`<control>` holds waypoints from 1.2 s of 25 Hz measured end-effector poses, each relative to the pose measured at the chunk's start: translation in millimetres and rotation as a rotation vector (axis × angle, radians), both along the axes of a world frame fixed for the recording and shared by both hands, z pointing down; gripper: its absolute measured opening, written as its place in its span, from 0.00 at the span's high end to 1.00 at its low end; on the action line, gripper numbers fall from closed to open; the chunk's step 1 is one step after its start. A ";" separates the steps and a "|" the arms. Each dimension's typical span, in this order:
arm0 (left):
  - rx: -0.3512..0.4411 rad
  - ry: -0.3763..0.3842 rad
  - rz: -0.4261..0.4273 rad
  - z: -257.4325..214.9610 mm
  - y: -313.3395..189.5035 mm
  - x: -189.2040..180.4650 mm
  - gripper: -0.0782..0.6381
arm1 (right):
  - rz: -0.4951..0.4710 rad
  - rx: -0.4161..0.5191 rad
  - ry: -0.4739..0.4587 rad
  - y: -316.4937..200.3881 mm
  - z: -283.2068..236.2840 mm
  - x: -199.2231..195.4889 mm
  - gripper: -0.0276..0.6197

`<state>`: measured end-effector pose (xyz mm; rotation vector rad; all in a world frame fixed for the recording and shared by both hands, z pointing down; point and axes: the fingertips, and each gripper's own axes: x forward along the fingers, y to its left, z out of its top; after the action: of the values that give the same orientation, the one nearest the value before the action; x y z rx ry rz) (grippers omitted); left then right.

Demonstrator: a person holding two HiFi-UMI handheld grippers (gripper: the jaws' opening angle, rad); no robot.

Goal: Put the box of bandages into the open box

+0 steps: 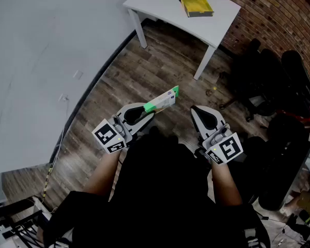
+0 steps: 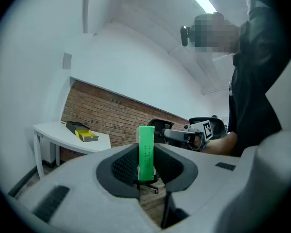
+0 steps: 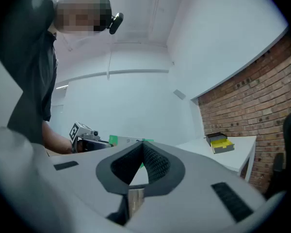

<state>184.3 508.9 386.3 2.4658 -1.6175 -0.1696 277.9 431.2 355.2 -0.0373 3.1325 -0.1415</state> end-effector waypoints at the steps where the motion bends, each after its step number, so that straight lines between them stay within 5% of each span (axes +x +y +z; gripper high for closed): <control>1: 0.001 0.000 -0.005 -0.9 0.2 -0.3 0.76 | -0.004 0.000 0.001 1.0 -0.2 -0.1 0.95; 30: 0.004 -0.006 0.014 -2.8 -7.9 31.0 0.76 | 0.036 -0.025 -0.019 -13.8 1.2 41.2 0.95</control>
<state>215.3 501.1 383.5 2.4824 -1.6037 -0.1640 319.0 417.5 356.5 -0.0923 3.1091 -0.1802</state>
